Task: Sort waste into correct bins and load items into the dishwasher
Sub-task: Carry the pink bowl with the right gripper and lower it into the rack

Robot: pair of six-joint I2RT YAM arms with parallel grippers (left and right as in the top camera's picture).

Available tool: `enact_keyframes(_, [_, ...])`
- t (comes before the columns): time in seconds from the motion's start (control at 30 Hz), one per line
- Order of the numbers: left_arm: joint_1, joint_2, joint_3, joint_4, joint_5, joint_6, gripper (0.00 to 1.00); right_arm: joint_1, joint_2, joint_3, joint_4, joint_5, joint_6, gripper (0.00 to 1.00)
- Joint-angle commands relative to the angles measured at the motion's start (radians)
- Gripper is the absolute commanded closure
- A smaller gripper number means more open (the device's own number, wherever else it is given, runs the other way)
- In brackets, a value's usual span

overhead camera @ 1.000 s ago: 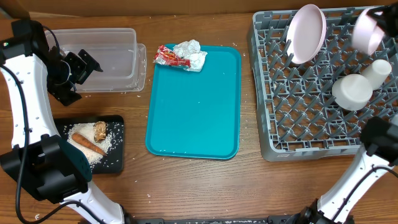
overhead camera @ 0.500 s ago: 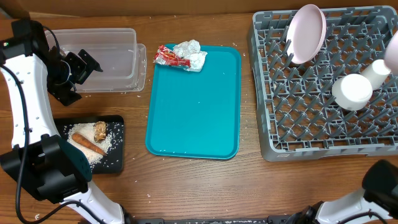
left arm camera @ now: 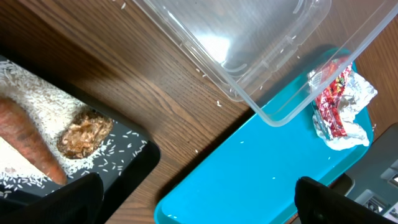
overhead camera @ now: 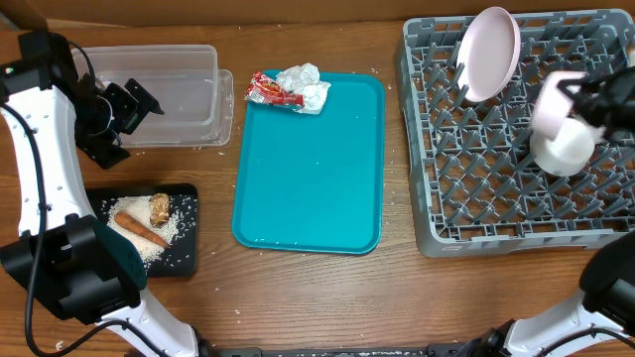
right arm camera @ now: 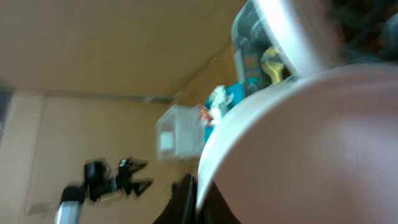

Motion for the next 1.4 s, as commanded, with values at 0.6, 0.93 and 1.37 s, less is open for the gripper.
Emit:
enact_keyframes(0.6, [-0.013, -0.033, 0.02, 0.001, -0.003, 0.002, 0.0, 0.15, -0.016, -0.28, 0.325, 0.007, 0.204, 0.96])
enact_keyframes(0.93, [-0.013, -0.033, 0.02, 0.001, -0.003, 0.002, 0.0, 0.079, -0.016, -0.28, 0.256, 0.061, 0.211, 0.96])
enact_keyframes(1.37, [-0.013, -0.033, 0.02, 0.001, -0.003, 0.002, 0.0, -0.023, -0.017, -0.137, 0.074, 0.3, 0.211, 0.65])
